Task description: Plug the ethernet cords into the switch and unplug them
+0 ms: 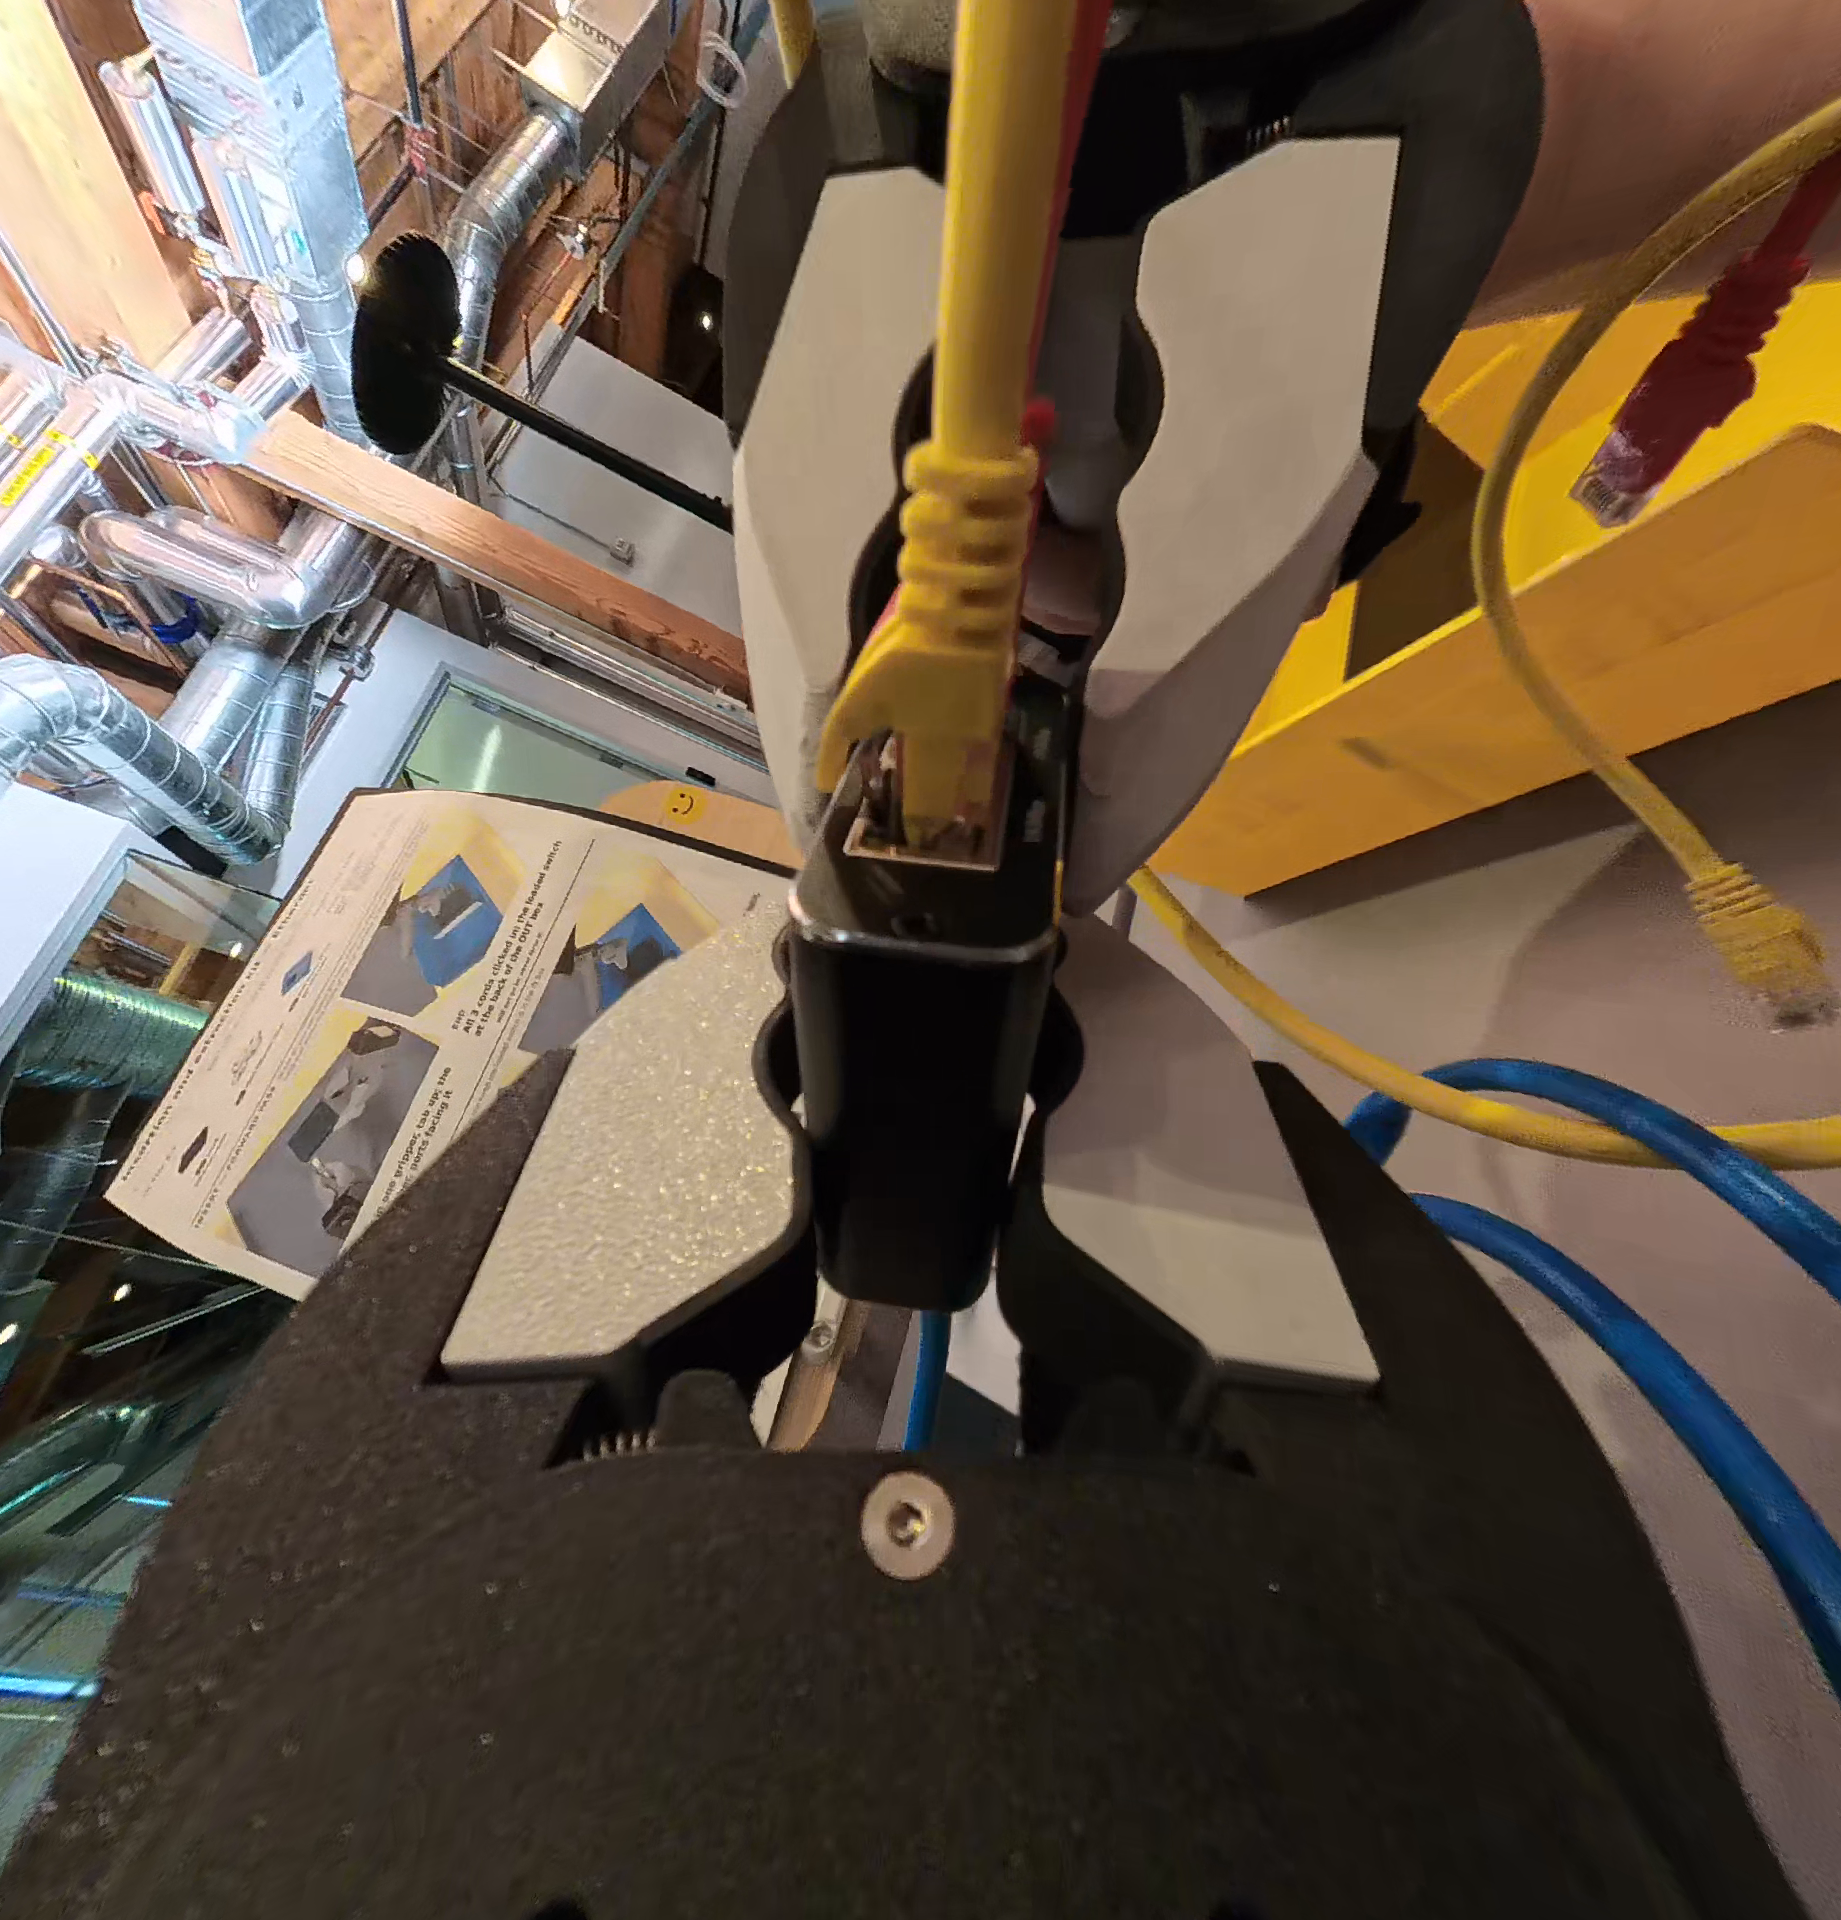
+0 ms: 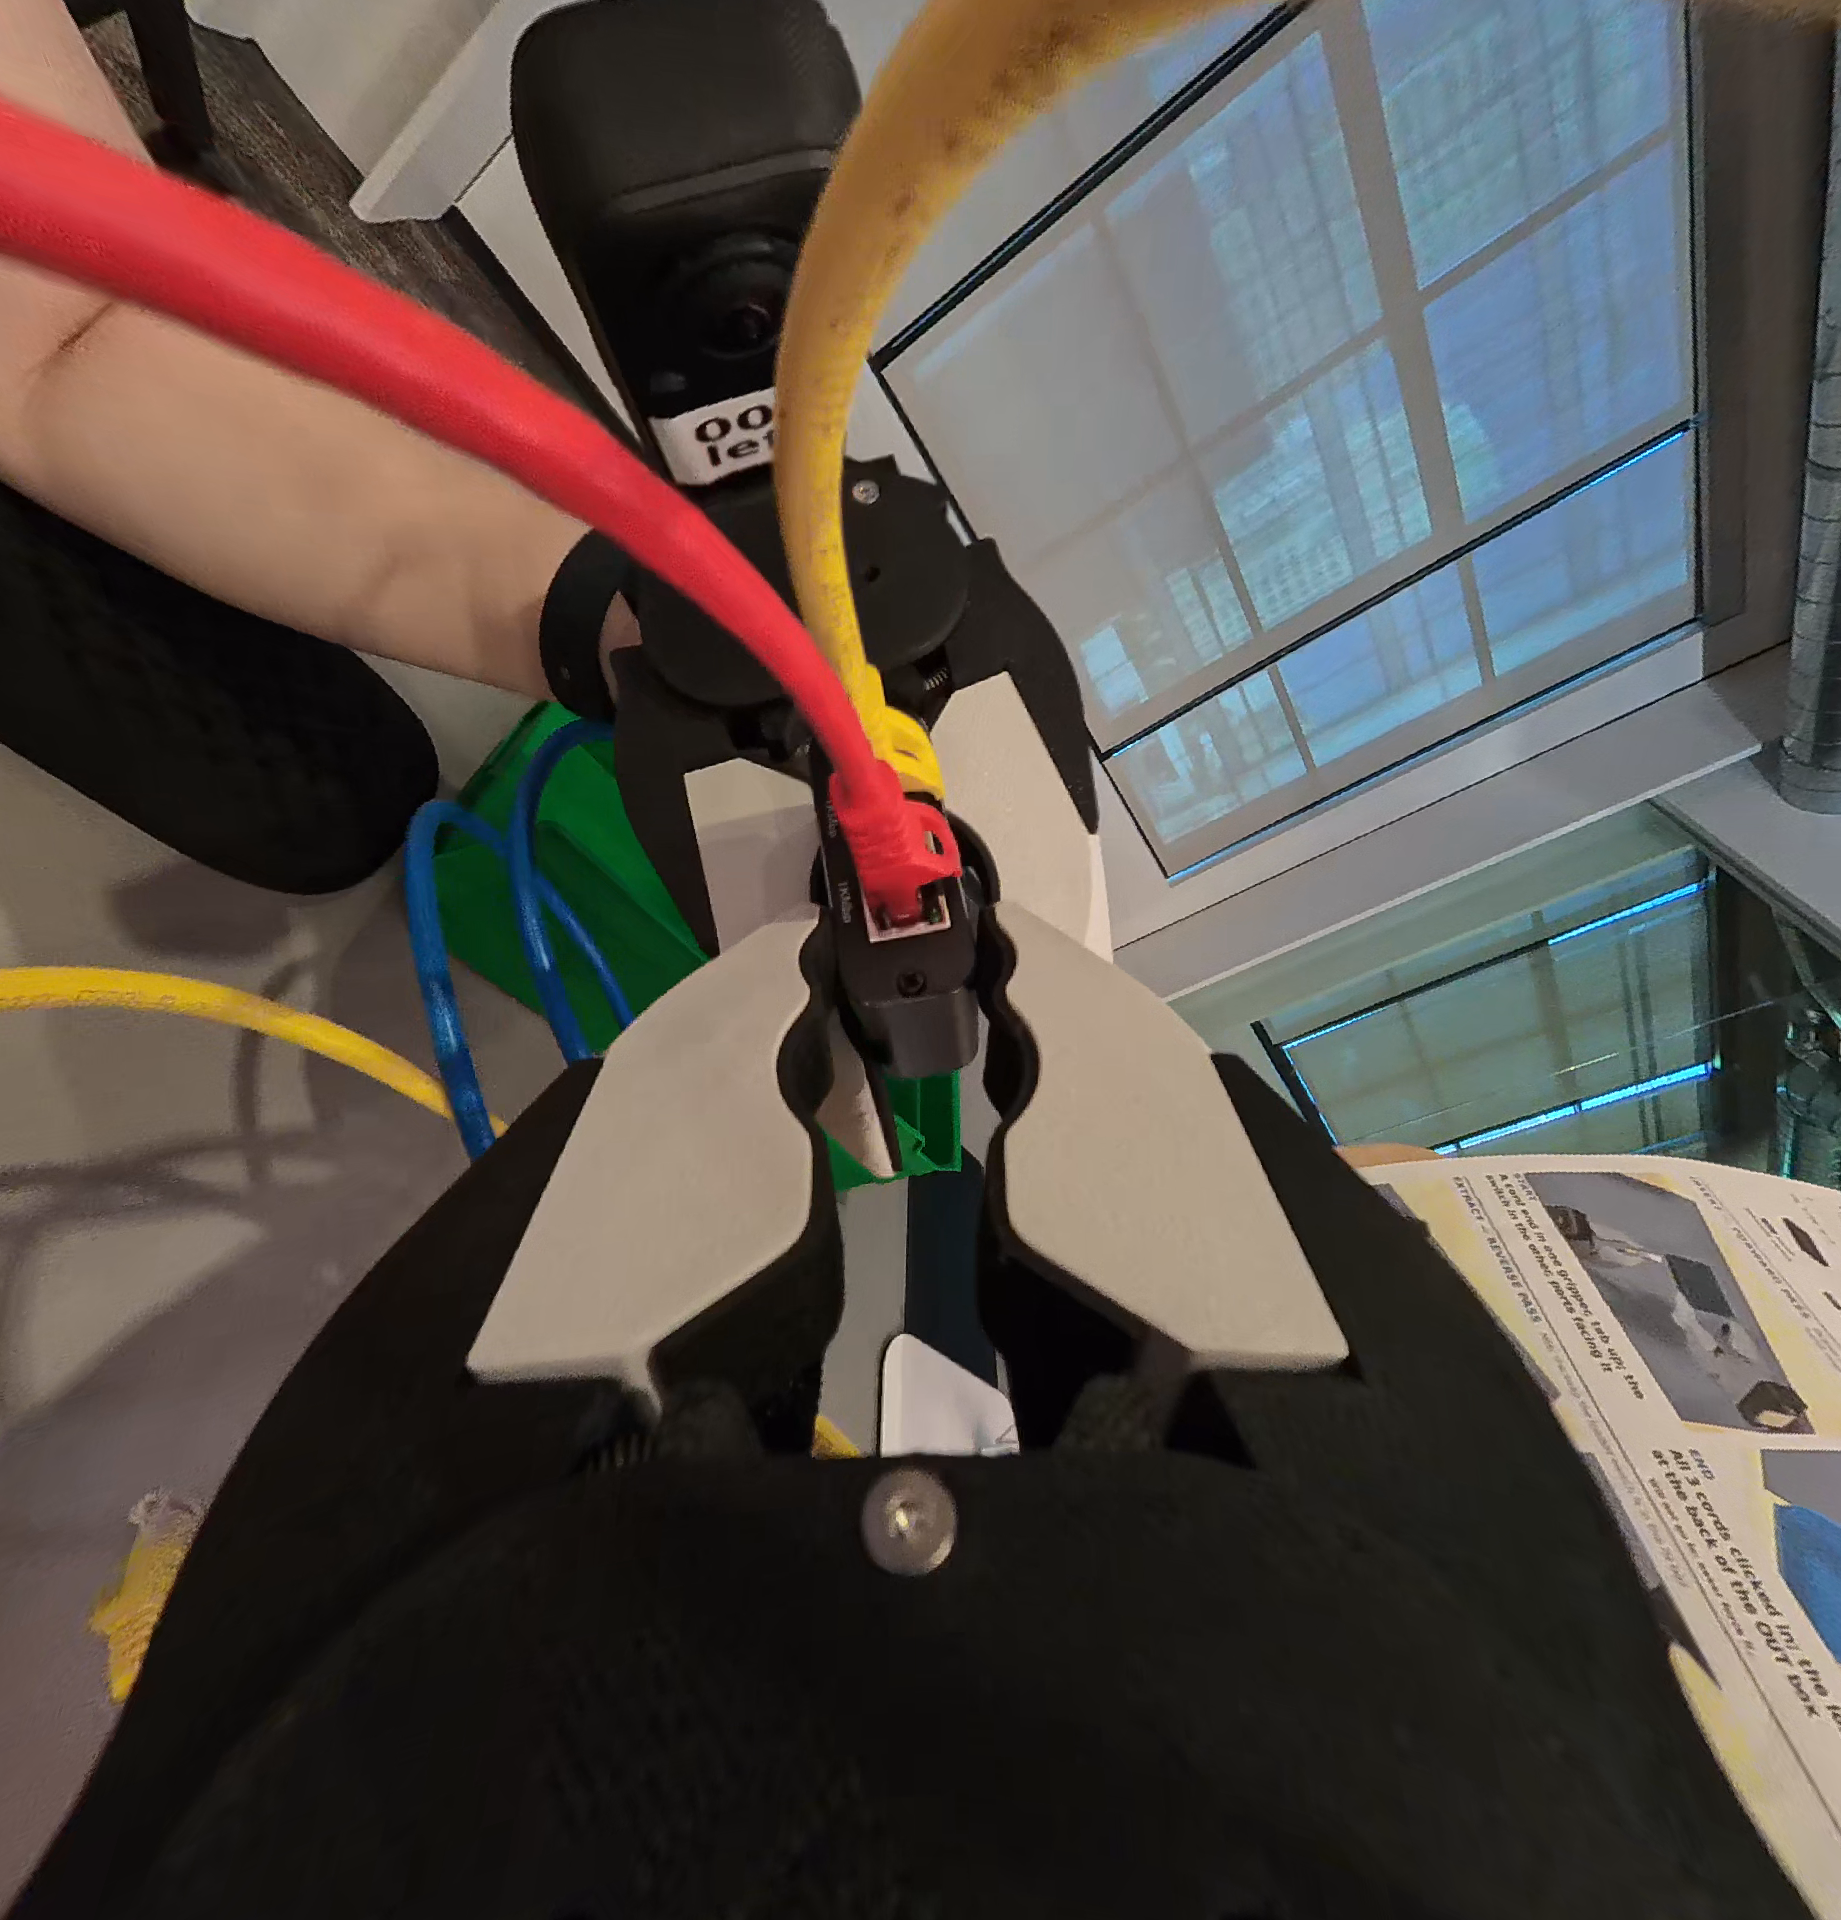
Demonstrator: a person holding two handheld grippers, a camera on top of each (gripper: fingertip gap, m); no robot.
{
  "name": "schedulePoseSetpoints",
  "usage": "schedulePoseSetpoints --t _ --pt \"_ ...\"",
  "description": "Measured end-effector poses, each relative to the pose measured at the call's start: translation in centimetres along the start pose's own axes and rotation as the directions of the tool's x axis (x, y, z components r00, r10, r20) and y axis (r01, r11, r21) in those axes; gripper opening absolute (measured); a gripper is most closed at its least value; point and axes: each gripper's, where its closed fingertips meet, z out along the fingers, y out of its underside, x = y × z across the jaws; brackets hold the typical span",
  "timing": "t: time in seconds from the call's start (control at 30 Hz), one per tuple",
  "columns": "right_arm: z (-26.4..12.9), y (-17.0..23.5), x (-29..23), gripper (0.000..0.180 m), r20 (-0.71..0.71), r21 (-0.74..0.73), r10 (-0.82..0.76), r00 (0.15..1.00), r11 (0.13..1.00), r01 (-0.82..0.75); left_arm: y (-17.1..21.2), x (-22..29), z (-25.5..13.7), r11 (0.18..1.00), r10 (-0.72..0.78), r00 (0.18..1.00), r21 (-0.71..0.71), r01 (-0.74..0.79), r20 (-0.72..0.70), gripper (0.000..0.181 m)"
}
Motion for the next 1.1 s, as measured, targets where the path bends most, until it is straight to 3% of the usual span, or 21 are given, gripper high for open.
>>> schedulePoseSetpoints --t 0.13,0.4,0.7,0.83,0.93,1.03,1.1 --pt "0.1 0.5 -0.2 0.027 0.016 -0.009 0.018 1.0 1.0 -0.018 0.4 0.1 0.0 0.999 0.051 0.999 -0.017 -0.051 0.002 0.038" --pt "-0.7 0.5 0.2 0.026 0.007 -0.028 0.006 1.0 1.0 -0.006 -0.7 0.5 -0.5 0.998 -0.02 0.999 0.056 0.023 -0.048 0.03" --pt "-0.3 1.1 0.3 0.028 -0.005 -0.042 0.022 1.0 0.999 -0.022 0.1 0.1 0.0 0.998 0.065 0.997 0.006 -0.065 0.032 0.029" --pt "-0.5 3.1 1.3 0.028 -0.075 -0.119 0.032 0.997 0.992 -0.041 2.4 -1.4 0.3 0.981 0.14 0.984 -0.153 -0.123 0.109 0.026" --pt "-2.1 5.6 1.7 0.025 -0.079 -0.268 0.003 0.997 0.963 -0.024 4.3 -2.9 -0.4 0.975 0.106 0.986 -0.207 -0.078 0.127 0.027" --pt "-4.2 9.0 0.9 0.019 -0.017 -0.459 0.045 0.999 0.887 -0.047 5.8 -3.5 -1.0 0.959 0.085 0.991 -0.277 -0.053 0.104 0.027" --pt "-5.9 10.6 -0.3 0.014 0.018 -0.553 0.157 0.987 0.825 -0.121 6.4 -3.4 -0.9 0.945 0.101 0.991 -0.319 -0.067 0.092 0.027"
